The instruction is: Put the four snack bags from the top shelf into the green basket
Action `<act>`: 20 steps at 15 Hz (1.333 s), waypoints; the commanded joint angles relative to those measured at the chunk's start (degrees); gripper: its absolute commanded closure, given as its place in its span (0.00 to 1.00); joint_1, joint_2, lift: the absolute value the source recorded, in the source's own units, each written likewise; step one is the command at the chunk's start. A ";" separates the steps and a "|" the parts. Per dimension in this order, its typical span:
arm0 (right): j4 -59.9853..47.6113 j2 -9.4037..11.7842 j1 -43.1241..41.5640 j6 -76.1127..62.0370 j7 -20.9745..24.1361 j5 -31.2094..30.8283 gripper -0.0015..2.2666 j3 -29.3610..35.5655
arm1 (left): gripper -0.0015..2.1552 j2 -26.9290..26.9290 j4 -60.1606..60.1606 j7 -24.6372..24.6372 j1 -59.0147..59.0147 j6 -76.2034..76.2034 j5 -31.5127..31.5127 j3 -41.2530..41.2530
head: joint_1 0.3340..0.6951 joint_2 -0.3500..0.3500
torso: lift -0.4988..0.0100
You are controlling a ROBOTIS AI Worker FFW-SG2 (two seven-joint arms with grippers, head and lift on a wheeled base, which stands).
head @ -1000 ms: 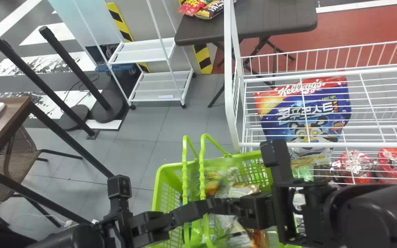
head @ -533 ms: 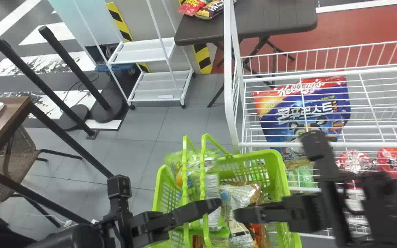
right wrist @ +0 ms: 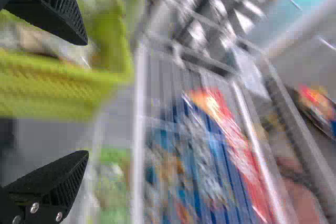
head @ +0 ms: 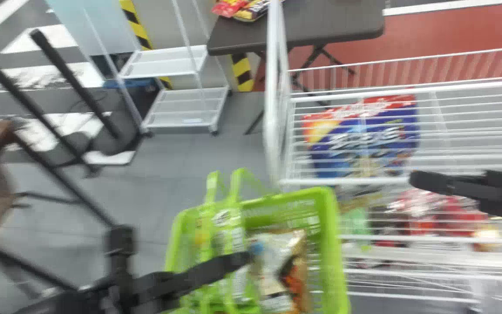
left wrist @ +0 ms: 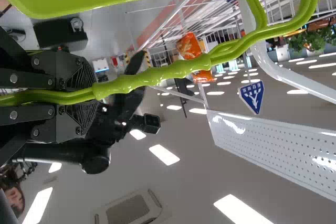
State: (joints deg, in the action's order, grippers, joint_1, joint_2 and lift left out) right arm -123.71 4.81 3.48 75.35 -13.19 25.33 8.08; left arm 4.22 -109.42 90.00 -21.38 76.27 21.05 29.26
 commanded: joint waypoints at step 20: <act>72.65 2.84 -36.00 -63.08 7.66 -35.79 0.18 5.72 | 1.00 0.00 2.28 0.57 -1.99 -1.60 1.45 4.06 | 1.00 0.20 | 0.98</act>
State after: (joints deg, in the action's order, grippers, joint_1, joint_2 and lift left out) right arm -52.56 7.23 -31.87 12.92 -5.15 -10.32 13.82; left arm 4.19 -107.33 90.00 -23.24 74.99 22.34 33.03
